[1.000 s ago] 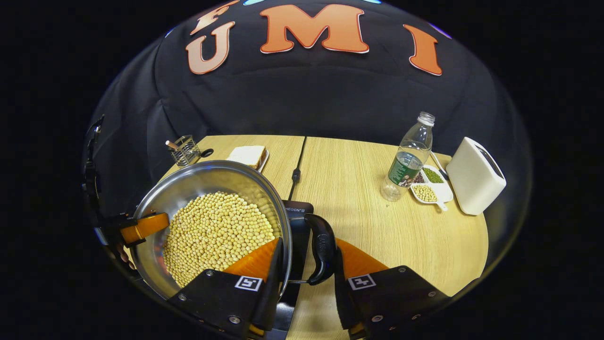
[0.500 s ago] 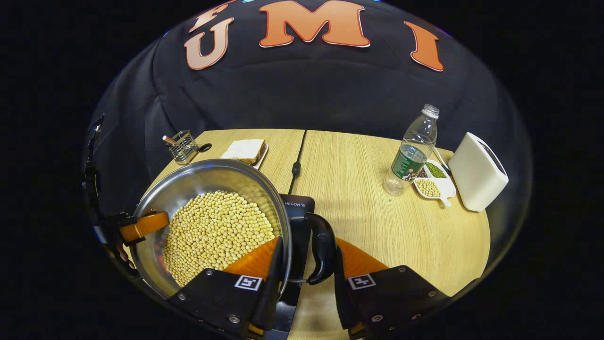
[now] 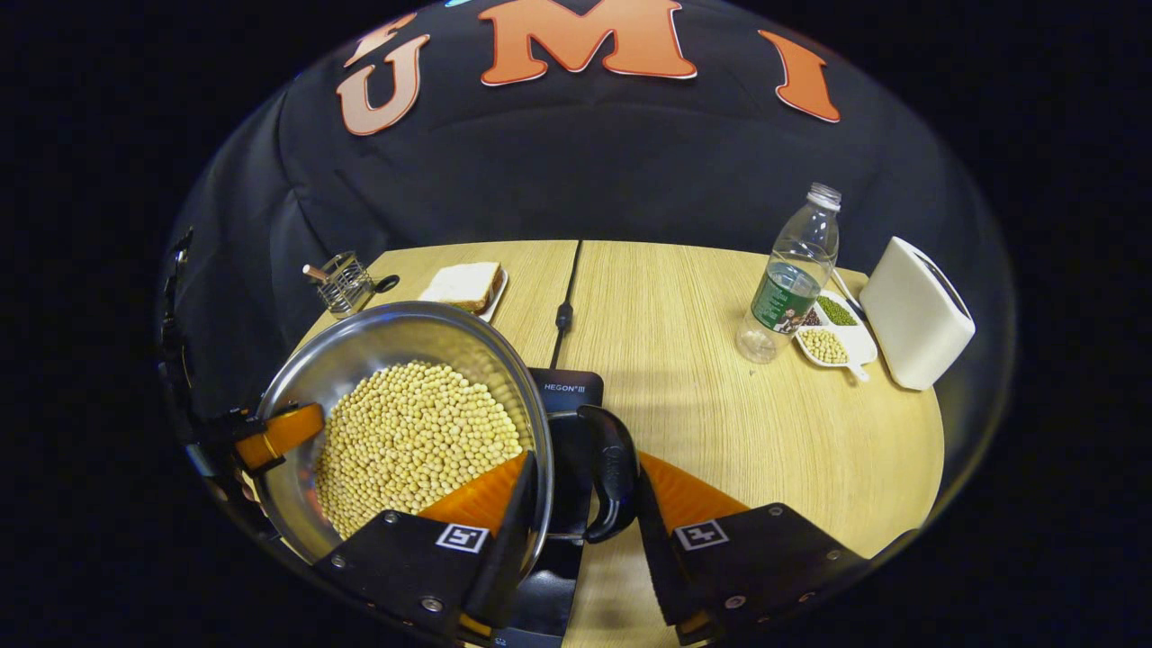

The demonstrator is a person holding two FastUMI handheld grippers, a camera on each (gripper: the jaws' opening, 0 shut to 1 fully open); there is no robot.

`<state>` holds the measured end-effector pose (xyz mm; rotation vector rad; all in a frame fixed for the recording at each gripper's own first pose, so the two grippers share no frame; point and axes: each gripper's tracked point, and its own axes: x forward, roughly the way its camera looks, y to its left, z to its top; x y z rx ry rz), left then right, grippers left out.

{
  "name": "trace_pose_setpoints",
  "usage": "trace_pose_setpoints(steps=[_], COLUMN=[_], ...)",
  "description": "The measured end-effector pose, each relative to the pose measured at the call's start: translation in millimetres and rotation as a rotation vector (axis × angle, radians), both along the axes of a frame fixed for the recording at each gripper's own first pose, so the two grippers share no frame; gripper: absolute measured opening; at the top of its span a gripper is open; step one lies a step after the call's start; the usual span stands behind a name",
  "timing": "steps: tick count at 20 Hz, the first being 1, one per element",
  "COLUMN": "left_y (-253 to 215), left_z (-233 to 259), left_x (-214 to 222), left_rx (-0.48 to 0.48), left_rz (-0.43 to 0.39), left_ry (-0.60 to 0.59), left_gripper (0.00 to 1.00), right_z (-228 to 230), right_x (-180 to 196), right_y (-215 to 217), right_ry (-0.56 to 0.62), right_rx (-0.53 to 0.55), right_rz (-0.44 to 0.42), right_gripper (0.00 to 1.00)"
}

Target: First push the handle of the pot to place it horizontally, then grasp the pot with both hands and set it on the induction cooktop.

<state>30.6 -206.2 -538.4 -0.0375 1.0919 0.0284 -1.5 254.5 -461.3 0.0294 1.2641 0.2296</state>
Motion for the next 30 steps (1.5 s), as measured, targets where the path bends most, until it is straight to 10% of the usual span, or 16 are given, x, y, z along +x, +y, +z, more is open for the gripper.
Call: trace_pose_setpoints(steps=[15,30], left_y=[-29.5,-96.8], left_z=[188.0,412.2], left_x=[50.3,1.3], left_rx=[0.062,-0.008], left_rz=[-0.036,-0.088], left_ry=[-0.491,-0.897], left_gripper=[0.84,0.98], right_z=[186.6,379.3], right_x=[65.6,35.9], right_y=[-53.8,-185.1], right_ry=[-0.545,-1.018], right_rx=[0.12,0.031], right_rz=[-0.106,-0.135], right_gripper=[0.71,0.82])
